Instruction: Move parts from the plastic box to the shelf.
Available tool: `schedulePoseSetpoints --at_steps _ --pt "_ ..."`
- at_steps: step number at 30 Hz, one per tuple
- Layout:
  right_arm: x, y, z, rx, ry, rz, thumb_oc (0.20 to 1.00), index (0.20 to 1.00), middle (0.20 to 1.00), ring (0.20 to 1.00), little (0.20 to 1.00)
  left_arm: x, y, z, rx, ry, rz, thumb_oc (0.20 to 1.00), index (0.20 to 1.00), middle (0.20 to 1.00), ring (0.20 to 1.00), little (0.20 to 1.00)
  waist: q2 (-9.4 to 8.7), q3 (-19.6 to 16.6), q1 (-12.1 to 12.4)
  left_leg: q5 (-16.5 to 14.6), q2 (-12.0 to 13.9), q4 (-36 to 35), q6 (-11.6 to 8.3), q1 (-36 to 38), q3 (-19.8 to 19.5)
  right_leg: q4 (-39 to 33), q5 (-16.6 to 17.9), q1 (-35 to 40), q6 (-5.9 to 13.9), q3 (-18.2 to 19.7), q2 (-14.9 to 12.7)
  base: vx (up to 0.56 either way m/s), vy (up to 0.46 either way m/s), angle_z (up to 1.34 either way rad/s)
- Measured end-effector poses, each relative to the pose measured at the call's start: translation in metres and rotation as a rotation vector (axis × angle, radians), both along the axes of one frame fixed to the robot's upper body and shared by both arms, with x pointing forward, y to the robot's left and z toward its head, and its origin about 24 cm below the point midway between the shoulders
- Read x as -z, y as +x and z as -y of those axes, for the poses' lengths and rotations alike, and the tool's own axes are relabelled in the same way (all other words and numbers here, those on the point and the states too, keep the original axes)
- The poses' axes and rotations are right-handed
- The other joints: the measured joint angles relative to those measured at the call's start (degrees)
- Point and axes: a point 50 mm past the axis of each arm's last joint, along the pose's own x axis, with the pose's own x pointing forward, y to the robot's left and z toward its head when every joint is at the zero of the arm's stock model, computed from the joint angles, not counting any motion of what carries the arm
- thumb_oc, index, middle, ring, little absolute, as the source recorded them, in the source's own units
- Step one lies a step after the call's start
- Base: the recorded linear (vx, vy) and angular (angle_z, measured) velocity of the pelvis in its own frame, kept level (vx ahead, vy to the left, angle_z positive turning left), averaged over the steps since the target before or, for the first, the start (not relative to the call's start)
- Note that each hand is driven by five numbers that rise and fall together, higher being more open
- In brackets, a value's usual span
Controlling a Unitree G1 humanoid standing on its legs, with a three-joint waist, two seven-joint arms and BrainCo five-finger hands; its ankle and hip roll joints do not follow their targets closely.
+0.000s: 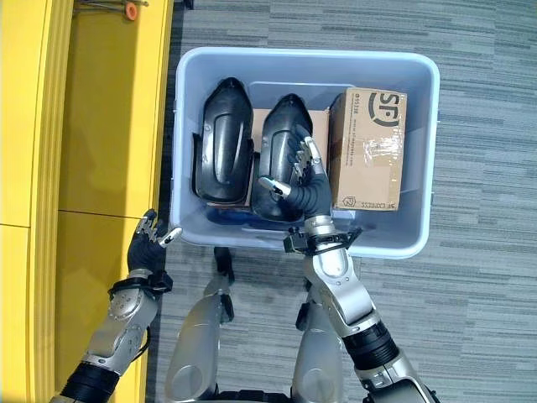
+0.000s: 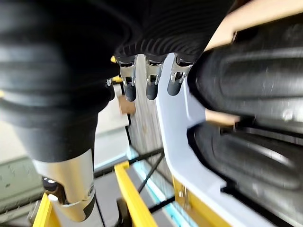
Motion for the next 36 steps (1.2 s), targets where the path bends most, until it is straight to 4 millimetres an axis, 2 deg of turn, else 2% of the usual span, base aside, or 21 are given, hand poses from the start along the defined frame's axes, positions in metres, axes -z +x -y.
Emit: schedulePoseSetpoints --at_steps 7,13,17,28,30,36 --pt "-0.002 0.0 0.008 0.118 -0.038 0.032 1.0 1.0 1.0 1.0 1.0 0.001 -0.001 -0.001 -0.014 0.002 -0.004 1.0 1.0 1.0 1.0 1.0 -1.24 0.1 -0.2 0.0 0.0 0.0 0.0 -0.5 0.1 0.1 0.0 -0.6 0.0 0.1 0.0 0.0 0.0 0.0" --pt "0.001 0.003 0.015 0.208 -0.067 0.029 1.0 1.0 1.0 1.0 1.0 0.0 -0.001 -0.001 -0.022 0.022 0.0 1.0 1.0 1.0 1.0 1.0 -1.29 0.1 0.0 0.0 0.0 0.0 0.01 -0.8 0.1 0.0 0.0 -0.8 0.0 0.1 0.0 0.0 0.0 0.0" --pt "0.013 0.013 0.023 0.294 -0.091 -0.028 1.0 1.0 1.0 1.0 1.0 0.001 -0.002 -0.003 -0.039 0.024 -0.003 1.0 1.0 1.0 1.0 1.0 -1.29 0.1 0.2 0.0 0.0 0.0 0.0 -0.9 0.1 0.0 0.0 -0.9 0.0 0.1 0.0 0.0 0.0 0.0" --pt "0.027 0.023 0.015 0.286 -0.106 -0.097 1.0 1.0 1.0 1.0 1.0 0.001 -0.003 -0.003 -0.041 0.023 -0.003 1.0 1.0 1.0 1.0 1.0 -1.21 0.1 0.9 0.0 -0.1 0.0 0.01 -1.7 0.1 0.1 0.0 -1.8 0.0 0.1 -0.1 0.0 0.0 0.0" --pt "0.028 0.024 0.013 0.281 -0.115 -0.107 1.0 1.0 1.0 1.0 1.0 0.001 -0.003 -0.003 -0.039 0.023 -0.003 1.0 1.0 1.0 1.0 1.0 -0.87 0.3 1.6 0.0 0.0 0.0 0.03 -1.8 0.1 0.1 0.0 -1.9 0.0 0.1 -0.1 0.0 0.0 0.0" --pt "0.047 0.032 0.013 0.289 -0.156 -0.2 1.0 1.0 1.0 1.0 1.0 0.001 -0.003 -0.003 -0.039 0.024 -0.002 1.0 1.0 1.0 1.0 1.0 -0.46 0.5 2.2 0.1 -0.2 0.1 0.13 -1.8 0.0 0.2 0.0 -1.9 0.0 0.1 -0.2 0.0 0.0 0.0"
